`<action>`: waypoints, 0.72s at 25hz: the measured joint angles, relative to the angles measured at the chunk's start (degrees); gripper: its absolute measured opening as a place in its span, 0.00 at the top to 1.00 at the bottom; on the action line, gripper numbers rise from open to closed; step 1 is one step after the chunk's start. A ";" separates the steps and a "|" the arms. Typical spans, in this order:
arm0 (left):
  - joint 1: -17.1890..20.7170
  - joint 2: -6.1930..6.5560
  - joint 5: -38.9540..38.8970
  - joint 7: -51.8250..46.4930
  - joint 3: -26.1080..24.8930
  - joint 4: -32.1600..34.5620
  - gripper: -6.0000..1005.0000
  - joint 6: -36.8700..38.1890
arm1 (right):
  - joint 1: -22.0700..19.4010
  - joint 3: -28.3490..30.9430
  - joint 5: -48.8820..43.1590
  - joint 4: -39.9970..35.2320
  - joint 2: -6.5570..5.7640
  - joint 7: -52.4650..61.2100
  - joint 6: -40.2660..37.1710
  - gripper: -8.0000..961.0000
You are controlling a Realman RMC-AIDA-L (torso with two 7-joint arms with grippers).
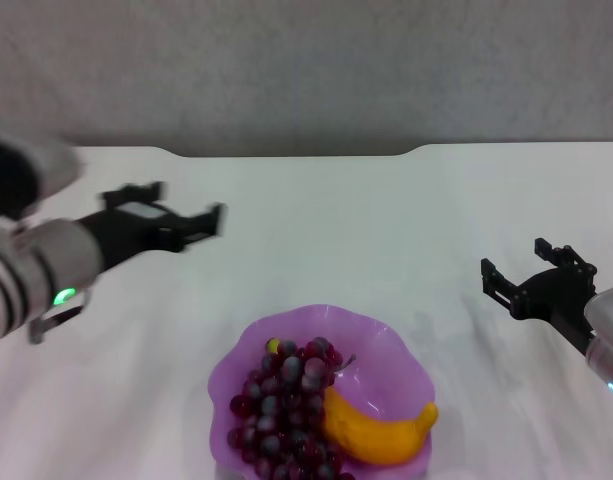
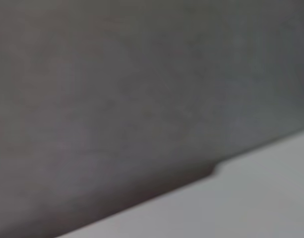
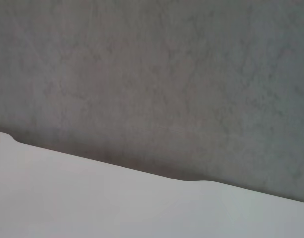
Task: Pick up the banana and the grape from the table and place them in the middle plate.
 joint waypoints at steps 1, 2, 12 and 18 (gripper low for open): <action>0.32 -0.04 -5.34 5.07 -0.17 -2.36 0.11 2.45 | 0.00 0.01 -0.01 0.00 0.00 -0.01 0.00 0.15; 0.58 -0.11 -12.29 11.56 -0.22 -4.90 0.11 4.94 | 0.01 -0.01 -0.07 0.07 0.00 -0.02 -0.02 0.15; 0.20 -0.37 -75.60 70.23 -4.66 -29.91 0.11 -9.65 | 0.30 -0.11 -0.17 -0.39 0.17 -0.26 0.01 0.15; -1.70 -0.92 -94.64 91.55 -3.49 -45.46 0.11 -26.38 | 0.31 -0.34 -0.23 -0.42 0.18 -0.41 -0.12 0.15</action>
